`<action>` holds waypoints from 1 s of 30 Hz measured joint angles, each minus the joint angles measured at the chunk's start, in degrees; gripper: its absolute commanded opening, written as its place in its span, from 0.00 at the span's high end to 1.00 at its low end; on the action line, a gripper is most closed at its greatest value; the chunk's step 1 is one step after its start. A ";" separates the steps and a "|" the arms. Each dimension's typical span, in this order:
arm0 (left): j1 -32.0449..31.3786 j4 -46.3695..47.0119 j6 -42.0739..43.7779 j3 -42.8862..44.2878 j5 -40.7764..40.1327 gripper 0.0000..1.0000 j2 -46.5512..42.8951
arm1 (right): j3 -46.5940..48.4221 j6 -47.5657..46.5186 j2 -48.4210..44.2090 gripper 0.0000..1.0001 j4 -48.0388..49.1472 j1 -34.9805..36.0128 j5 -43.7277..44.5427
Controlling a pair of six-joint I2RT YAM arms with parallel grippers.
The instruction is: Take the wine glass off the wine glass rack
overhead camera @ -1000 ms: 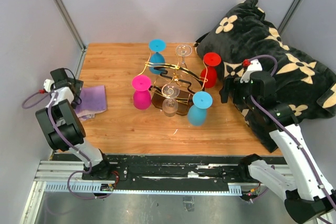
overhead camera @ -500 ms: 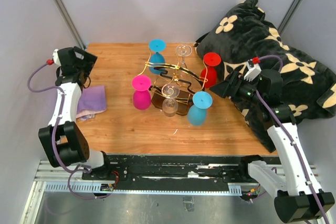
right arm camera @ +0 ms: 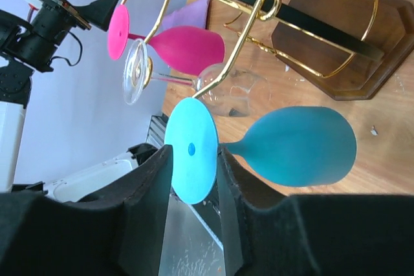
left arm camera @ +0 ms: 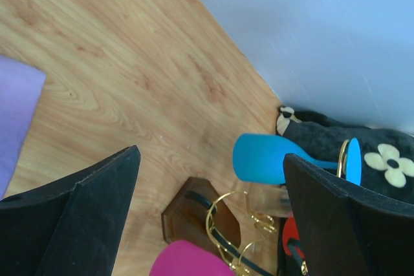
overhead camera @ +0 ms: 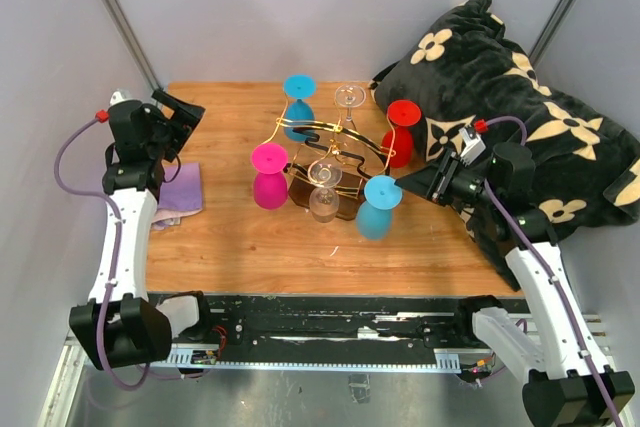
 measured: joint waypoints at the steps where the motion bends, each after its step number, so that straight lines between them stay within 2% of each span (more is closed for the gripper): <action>1: -0.02 -0.28 -0.04 -0.39 0.31 0.02 -0.46 | -0.17 0.11 0.00 0.67 -0.02 0.00 -0.37; 10: -0.02 -1.79 -0.50 -4.79 1.51 0.03 -8.96 | -1.51 -0.57 -1.31 0.64 -1.09 0.00 -0.66; 21: -0.02 -1.77 -1.42 -6.64 4.92 0.03 -8.96 | -1.64 -1.11 -1.60 0.67 -2.03 0.00 -0.94; 26: -0.02 -1.62 -1.97 -7.15 5.73 0.03 -9.03 | -2.58 -0.39 -1.27 0.73 -0.70 0.00 -2.60; 29: -0.02 -1.38 -2.38 -7.78 6.32 0.03 -9.01 | -3.56 0.24 -0.59 0.80 0.50 0.02 -3.82; 30: -0.02 -1.36 -2.49 -7.91 6.54 0.03 -8.96 | -3.63 0.42 -0.31 0.85 0.66 0.02 -4.11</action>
